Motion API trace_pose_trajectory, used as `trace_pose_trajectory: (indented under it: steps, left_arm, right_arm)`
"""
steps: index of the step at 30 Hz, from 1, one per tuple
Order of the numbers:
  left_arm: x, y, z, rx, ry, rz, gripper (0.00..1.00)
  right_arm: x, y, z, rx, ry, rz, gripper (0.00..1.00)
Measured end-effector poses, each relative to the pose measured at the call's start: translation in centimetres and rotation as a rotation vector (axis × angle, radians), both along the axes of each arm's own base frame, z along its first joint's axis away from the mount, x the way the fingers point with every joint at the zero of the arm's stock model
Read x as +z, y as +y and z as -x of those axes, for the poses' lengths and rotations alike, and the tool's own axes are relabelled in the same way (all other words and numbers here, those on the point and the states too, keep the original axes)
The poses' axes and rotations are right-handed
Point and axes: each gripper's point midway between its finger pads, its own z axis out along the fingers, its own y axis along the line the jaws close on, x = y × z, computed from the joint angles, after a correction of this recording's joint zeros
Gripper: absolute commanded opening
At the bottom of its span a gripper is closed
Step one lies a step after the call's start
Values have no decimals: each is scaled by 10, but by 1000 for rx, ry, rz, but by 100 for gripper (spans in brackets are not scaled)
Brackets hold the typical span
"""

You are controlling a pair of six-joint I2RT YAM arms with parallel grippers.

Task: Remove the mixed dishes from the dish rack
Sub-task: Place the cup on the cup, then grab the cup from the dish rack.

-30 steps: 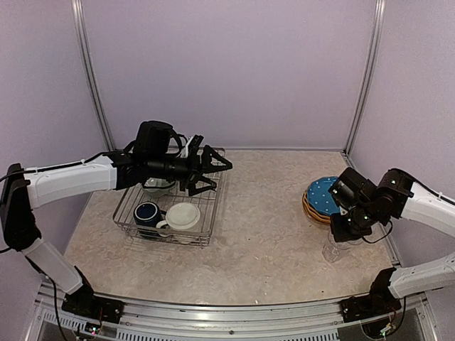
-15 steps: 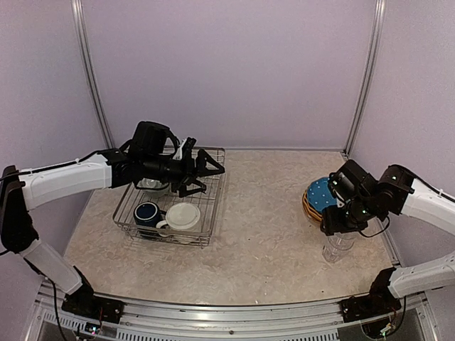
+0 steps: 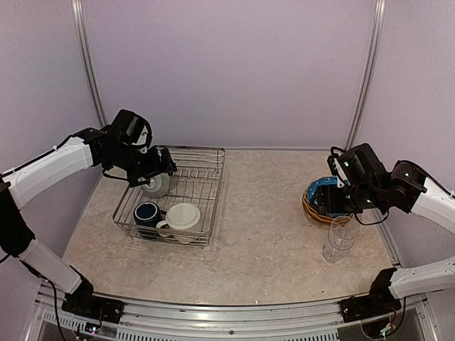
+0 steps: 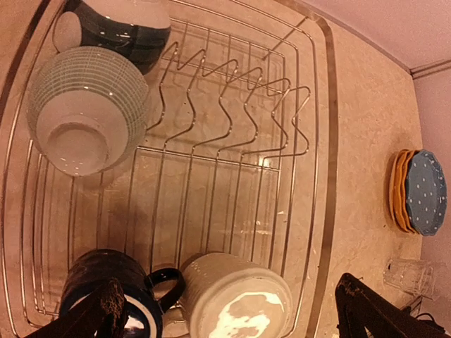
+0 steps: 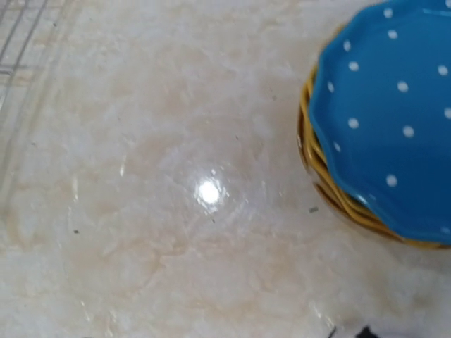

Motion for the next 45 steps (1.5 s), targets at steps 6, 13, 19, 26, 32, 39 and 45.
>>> trace_pose_trajectory:
  steps: [6, 13, 19, 26, 32, 39, 45]
  left_arm:
    - [2, 43, -16, 104, -1, -122, 99]
    - [-26, 52, -23, 109, 75, -205, 99]
    - [-40, 57, -15, 89, 137, -257, 99]
    - [-49, 52, 10, 12, 232, -267, 99]
    - [-67, 47, 43, -47, 333, -287, 99]
    - [-80, 46, 60, -69, 383, -311, 90]
    - [-81, 47, 60, -64, 382, -321, 92]
  right_arm:
    - [2, 10, -10, 21, -23, -4, 79]
    - [3, 15, -14, 33, -34, -7, 80]
    - [5, 17, -16, 36, -45, -13, 80]
    - [6, 18, -17, 41, -50, -19, 81]
    - [4, 24, -18, 55, -54, -39, 81]
    - [-7, 35, -23, 80, -27, -33, 82]
    - [-8, 39, -23, 91, -21, -46, 82]
